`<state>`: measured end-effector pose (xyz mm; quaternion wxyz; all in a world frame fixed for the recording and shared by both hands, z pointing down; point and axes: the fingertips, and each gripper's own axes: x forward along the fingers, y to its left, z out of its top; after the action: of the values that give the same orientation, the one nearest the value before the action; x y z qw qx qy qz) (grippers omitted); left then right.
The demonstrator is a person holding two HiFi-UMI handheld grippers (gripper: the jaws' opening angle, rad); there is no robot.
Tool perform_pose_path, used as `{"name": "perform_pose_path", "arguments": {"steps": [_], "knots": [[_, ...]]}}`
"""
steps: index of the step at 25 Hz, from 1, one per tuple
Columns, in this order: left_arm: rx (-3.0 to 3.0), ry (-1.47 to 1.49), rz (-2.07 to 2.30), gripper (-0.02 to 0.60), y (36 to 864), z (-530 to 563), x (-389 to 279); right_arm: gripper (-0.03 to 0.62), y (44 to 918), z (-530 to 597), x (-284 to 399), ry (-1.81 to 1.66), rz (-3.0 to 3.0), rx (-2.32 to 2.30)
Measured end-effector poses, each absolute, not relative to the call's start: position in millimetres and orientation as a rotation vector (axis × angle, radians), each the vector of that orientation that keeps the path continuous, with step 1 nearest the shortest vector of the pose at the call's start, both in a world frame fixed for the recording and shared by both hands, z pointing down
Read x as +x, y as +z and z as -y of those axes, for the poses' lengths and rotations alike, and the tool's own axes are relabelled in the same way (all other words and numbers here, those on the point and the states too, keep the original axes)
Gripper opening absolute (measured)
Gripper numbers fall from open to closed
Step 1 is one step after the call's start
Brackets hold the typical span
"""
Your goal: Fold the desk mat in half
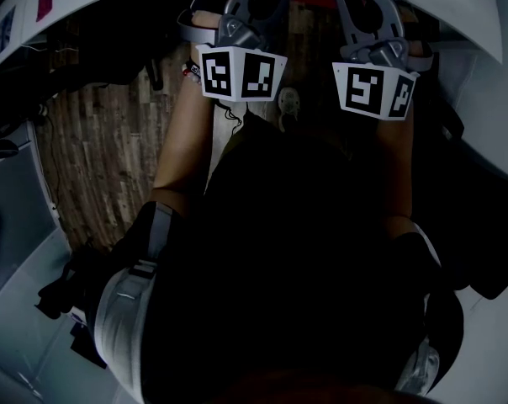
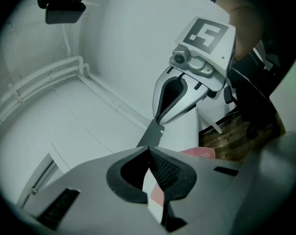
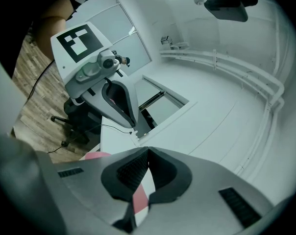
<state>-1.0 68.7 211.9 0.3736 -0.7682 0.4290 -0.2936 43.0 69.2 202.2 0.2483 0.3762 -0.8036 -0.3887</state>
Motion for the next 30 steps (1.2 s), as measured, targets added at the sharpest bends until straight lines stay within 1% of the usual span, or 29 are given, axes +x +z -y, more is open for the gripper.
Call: {"name": "perform_pose_path", "arguments": {"steps": [13, 30], "knots": [[-1.96, -0.84, -1.114, 0.012, 241, -10, 15, 0.029, 228, -8, 60, -1.021, 2.228, 0.984], [-1.953, -0.905, -1.103, 0.012, 259, 6, 17, 0.03, 245, 4, 61, -0.976, 2.237, 0.957]]}}
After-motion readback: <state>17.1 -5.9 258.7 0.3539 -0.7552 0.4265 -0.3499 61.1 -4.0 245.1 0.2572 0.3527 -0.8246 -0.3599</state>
